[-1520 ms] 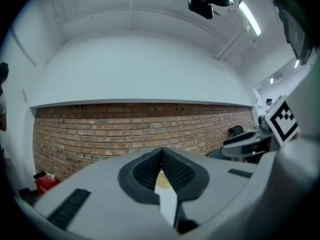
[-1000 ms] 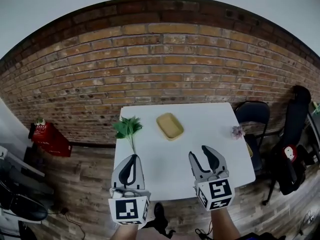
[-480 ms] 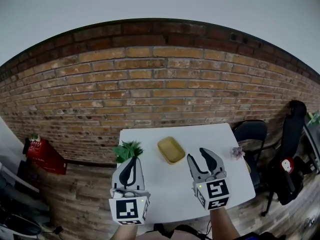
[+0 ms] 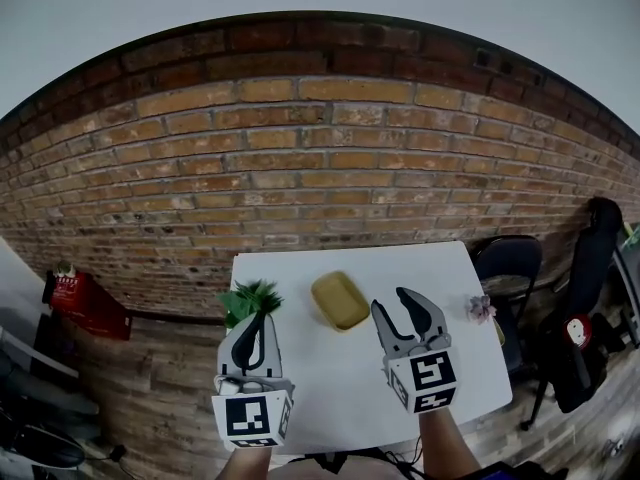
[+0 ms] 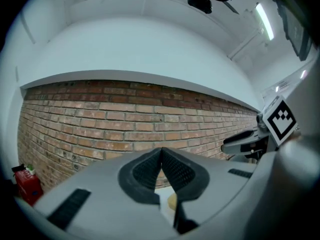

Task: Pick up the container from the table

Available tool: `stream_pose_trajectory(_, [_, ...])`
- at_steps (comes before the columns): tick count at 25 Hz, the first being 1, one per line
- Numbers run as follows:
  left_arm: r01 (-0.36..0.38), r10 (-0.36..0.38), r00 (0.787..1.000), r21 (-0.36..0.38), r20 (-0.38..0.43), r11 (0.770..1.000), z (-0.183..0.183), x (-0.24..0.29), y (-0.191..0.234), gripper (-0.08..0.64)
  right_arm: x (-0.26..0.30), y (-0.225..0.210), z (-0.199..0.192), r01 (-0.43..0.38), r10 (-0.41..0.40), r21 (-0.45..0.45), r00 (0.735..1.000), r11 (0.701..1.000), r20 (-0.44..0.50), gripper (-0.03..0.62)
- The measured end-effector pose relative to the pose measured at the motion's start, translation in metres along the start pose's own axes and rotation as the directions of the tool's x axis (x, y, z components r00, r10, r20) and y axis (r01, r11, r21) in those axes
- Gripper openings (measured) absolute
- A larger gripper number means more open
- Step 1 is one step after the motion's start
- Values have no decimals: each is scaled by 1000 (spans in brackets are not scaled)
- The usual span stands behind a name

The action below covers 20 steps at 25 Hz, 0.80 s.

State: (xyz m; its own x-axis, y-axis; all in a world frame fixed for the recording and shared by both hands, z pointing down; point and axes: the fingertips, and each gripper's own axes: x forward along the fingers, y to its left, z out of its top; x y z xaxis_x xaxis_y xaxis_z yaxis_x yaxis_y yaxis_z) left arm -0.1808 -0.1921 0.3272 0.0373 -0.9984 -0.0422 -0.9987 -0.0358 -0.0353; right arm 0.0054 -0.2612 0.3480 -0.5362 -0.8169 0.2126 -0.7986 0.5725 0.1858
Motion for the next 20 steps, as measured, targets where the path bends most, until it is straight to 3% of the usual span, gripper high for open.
stream_pose_trajectory(10, [-39, 38, 993, -10, -108, 999, -44, 48, 3, 9, 65, -16, -42, -82, 84, 31, 992, 996, -94, 175])
stream_pose_trajectory(20, [-89, 83, 971, -16, -225, 996, -96, 77, 10, 9, 118, -17, -114, -160, 175, 84, 957, 984, -230, 167])
